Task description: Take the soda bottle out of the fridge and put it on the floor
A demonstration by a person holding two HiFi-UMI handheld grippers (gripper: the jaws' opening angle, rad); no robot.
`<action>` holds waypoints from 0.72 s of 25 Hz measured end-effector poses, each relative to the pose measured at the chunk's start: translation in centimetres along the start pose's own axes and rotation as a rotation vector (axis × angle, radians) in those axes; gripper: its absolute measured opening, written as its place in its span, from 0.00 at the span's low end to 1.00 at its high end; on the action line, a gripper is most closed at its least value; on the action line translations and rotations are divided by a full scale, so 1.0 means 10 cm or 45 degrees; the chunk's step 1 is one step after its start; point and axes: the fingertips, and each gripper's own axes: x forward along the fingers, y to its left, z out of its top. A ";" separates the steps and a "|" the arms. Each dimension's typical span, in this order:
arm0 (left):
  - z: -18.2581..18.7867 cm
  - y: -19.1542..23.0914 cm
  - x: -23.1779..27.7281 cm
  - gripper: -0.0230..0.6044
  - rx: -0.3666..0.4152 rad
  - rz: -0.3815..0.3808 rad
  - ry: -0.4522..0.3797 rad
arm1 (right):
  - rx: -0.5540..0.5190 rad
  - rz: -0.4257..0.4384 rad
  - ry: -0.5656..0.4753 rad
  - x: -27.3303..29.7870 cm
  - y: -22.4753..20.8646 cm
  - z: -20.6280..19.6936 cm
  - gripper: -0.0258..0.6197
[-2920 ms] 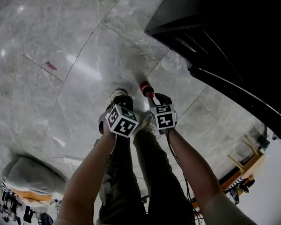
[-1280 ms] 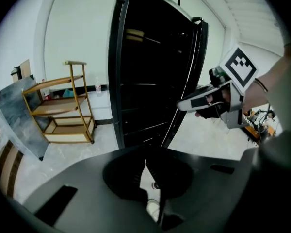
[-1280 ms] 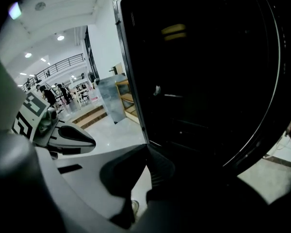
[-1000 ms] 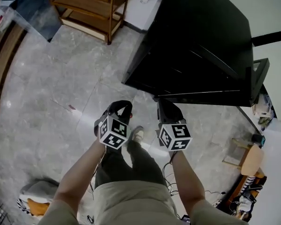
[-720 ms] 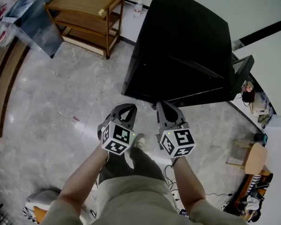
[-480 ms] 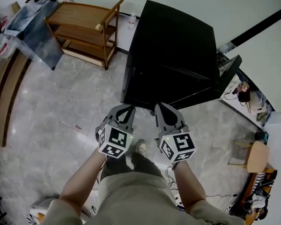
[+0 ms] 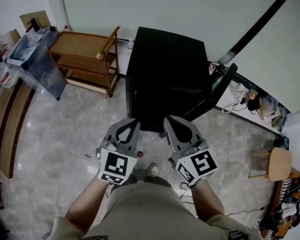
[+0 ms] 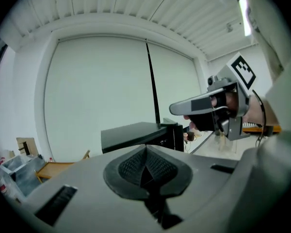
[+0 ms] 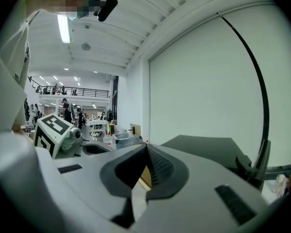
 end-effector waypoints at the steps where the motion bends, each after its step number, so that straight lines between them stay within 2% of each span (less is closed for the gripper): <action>1: 0.12 -0.01 -0.05 0.05 0.013 0.004 -0.027 | -0.009 -0.005 -0.031 -0.06 0.00 0.13 0.03; 10: 0.95 0.01 -0.43 0.05 0.045 0.049 -0.270 | -0.100 -0.004 -0.236 -0.57 0.07 0.98 0.03; 14: 1.09 -0.04 -0.53 0.05 0.063 0.042 -0.291 | -0.142 -0.031 -0.339 -0.79 0.05 1.23 0.03; 18: 1.15 -0.06 -0.54 0.05 0.089 0.051 -0.273 | -0.185 -0.061 -0.350 -0.86 -0.03 1.28 0.03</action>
